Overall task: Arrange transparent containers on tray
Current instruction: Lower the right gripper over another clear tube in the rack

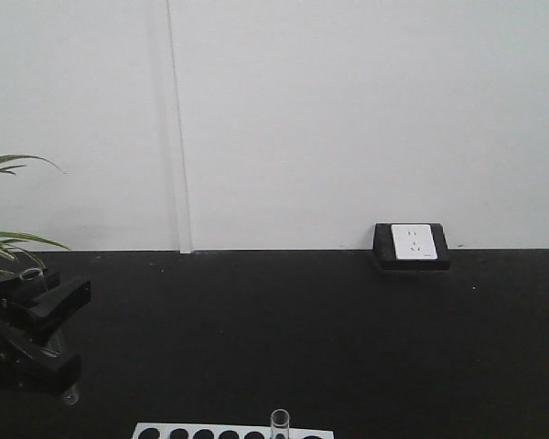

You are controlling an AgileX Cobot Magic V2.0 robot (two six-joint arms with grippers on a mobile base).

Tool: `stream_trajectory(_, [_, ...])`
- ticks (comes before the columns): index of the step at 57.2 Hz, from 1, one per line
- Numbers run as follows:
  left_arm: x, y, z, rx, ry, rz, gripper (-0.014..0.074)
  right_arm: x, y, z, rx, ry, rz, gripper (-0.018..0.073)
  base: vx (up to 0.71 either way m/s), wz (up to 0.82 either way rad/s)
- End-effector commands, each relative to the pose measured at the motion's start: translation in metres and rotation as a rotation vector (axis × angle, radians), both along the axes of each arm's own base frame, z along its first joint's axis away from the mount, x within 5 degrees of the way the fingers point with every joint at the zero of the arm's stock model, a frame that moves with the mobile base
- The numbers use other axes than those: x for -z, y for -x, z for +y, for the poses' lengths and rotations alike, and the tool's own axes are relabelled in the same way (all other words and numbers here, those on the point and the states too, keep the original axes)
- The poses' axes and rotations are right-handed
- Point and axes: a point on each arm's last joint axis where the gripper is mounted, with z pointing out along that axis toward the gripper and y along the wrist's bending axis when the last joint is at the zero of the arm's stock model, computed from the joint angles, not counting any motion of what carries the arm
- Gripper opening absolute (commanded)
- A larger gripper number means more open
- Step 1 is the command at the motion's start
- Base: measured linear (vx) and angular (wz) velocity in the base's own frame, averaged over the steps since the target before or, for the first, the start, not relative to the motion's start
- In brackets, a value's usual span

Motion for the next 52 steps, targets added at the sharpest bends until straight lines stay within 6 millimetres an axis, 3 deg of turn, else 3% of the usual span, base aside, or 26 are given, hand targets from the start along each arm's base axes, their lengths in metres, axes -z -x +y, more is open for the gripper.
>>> stream_trajectory(1, [-0.024,0.003,-0.001,0.013,0.064,-0.118,0.0113,-0.015,-0.015,0.016,-0.008,-0.071,-0.101,0.0518,0.00,0.00])
stream_trajectory(12, [-0.024,0.003,-0.001,0.013,0.064,-0.118,0.0113,-0.020,-0.041,0.047,-0.049,-0.064,-0.132,0.0524,0.00,0.00])
stream_trajectory(30, [-0.024,0.003,-0.001,0.013,0.064,-0.118,0.0113,-0.022,-0.073,0.081,-0.053,-0.108,-0.152,0.0524,0.00,0.00])
stream_trajectory(42, [-0.024,0.003,-0.001,0.013,0.064,-0.118,0.0113,-0.011,-0.080,0.087,-0.050,-0.088,-0.117,0.0508,0.00,0.00])
stream_trajectory(52, [-0.024,0.003,-0.001,0.013,0.064,-0.118,0.0113,-0.010,-0.080,0.087,-0.051,-0.087,-0.118,0.0391,0.00,0.00])
